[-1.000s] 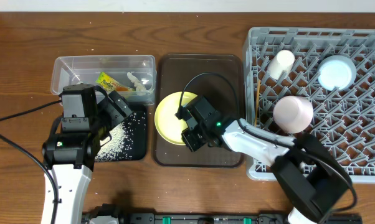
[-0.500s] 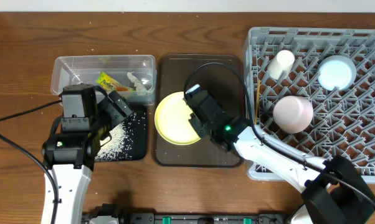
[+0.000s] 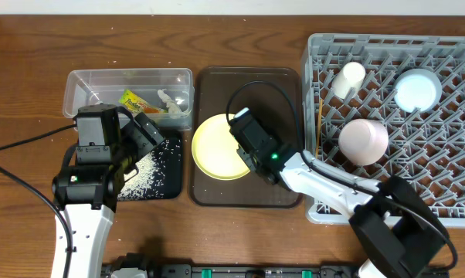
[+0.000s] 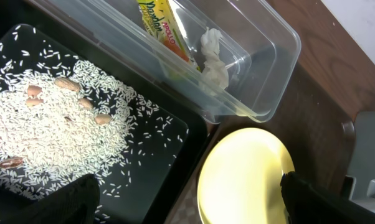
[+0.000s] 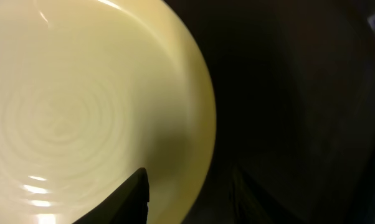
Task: Sort waste into correct bins and load items into the dishwasher rack
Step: 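Hold the yellow plate edge with the right gripper, lifting it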
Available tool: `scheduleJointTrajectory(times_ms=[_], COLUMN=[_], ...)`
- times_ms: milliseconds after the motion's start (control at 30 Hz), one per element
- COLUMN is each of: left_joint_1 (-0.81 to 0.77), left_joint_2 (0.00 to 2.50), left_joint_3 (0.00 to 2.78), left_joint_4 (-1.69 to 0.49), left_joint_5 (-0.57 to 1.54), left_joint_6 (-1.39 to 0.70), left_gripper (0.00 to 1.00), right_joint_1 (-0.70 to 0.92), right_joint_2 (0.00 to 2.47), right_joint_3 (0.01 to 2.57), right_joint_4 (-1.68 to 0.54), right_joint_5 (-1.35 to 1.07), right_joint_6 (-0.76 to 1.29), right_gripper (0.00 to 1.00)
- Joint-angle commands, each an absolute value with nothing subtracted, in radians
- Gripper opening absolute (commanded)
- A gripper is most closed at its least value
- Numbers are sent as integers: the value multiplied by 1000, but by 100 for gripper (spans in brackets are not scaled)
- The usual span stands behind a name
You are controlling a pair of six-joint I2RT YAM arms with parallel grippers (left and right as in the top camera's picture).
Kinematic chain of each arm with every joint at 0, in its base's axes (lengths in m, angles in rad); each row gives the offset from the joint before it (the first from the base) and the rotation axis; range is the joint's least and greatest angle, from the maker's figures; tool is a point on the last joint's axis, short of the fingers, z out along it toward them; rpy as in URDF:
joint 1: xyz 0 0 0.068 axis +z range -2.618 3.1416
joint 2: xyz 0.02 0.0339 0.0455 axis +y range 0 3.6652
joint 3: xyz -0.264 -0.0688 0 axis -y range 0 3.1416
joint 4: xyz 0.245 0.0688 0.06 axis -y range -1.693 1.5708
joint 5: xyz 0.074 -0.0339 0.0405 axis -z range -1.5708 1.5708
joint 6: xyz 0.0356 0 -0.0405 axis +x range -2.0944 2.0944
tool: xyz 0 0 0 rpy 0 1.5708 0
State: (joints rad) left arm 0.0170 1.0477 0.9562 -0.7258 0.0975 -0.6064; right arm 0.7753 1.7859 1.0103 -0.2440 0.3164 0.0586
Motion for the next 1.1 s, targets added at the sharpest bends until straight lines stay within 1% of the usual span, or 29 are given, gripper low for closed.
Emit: scheduleJointTrajectory(times_ms=[0, 333, 500, 633, 1067], left_joint_1=[21, 21, 21, 21, 21], left_joint_2=[1051, 1051, 1051, 1051, 1051], left_joint_3=[970, 970, 970, 970, 970], left_joint_4=[-726, -726, -726, -725, -726], left_joint_5=[89, 89, 89, 89, 89], left_joint_6=[-607, -607, -607, -607, -607], left_gripper=[95, 95, 95, 96, 95], right_joint_1=[761, 727, 709, 707, 707], right_joint_2=[1807, 1818, 1825, 1829, 1831], right_joint_3=[1005, 1005, 1005, 1005, 1004], right_joint_4=[-234, -212, -190, -182, -171], right_joint_5=[344, 344, 330, 270, 250], right_joint_6=[51, 58, 121, 134, 134], right_gripper=[42, 44, 49, 54, 53])
